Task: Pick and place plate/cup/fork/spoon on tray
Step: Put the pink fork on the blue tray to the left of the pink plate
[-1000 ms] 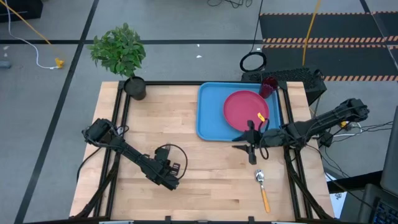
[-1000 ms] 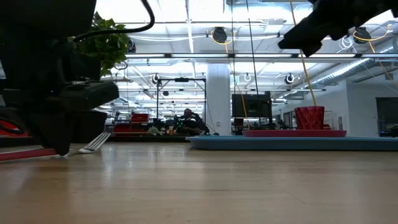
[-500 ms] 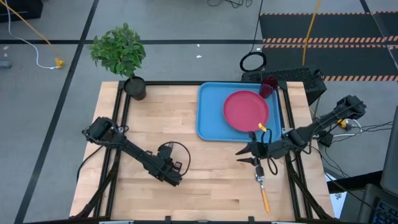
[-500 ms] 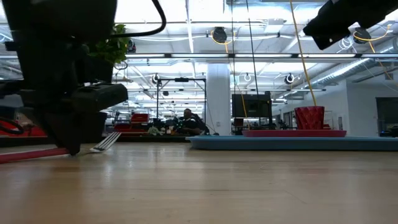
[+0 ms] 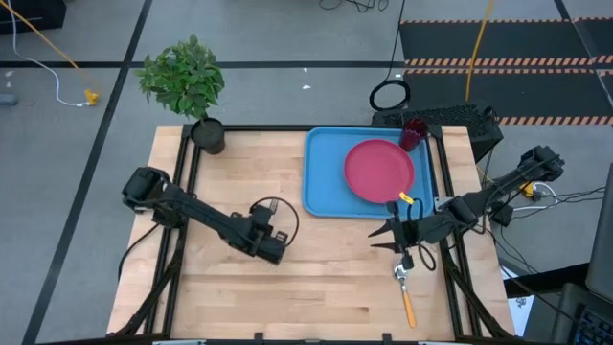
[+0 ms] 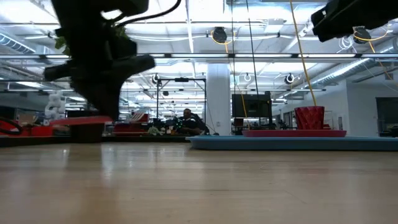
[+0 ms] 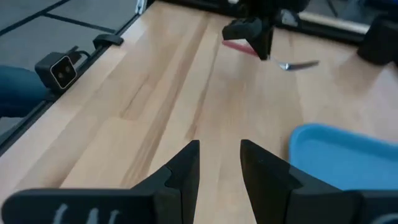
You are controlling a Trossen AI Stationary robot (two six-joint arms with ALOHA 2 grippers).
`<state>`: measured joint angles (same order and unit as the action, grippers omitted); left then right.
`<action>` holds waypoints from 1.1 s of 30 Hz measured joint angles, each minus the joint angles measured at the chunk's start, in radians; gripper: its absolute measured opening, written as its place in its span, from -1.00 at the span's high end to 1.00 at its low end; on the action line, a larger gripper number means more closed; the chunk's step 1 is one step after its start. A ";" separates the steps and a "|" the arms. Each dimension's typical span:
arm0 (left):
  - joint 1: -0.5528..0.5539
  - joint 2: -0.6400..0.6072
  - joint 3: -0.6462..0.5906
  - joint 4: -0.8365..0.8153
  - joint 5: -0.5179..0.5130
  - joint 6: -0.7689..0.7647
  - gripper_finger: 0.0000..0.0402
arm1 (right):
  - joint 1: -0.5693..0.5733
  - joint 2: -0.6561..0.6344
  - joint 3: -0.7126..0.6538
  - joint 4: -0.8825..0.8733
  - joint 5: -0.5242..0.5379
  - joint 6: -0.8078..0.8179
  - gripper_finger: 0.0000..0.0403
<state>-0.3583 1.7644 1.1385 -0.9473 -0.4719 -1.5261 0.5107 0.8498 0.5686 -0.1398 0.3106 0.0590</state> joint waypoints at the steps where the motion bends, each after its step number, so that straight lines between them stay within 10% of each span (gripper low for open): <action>1: 0.012 -0.011 0.000 0.019 -0.015 0.024 0.81 | -0.003 -0.011 0.000 0.000 0.002 -0.015 0.47; 33: 0.291 -0.024 0.086 0.706 -0.186 0.432 0.80 | -0.014 -0.095 0.000 0.000 0.002 -0.201 0.47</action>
<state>-0.0672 1.7401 1.2247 -0.2412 -0.6581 -1.0942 0.4969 0.7546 0.5686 -0.1398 0.3128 -0.1424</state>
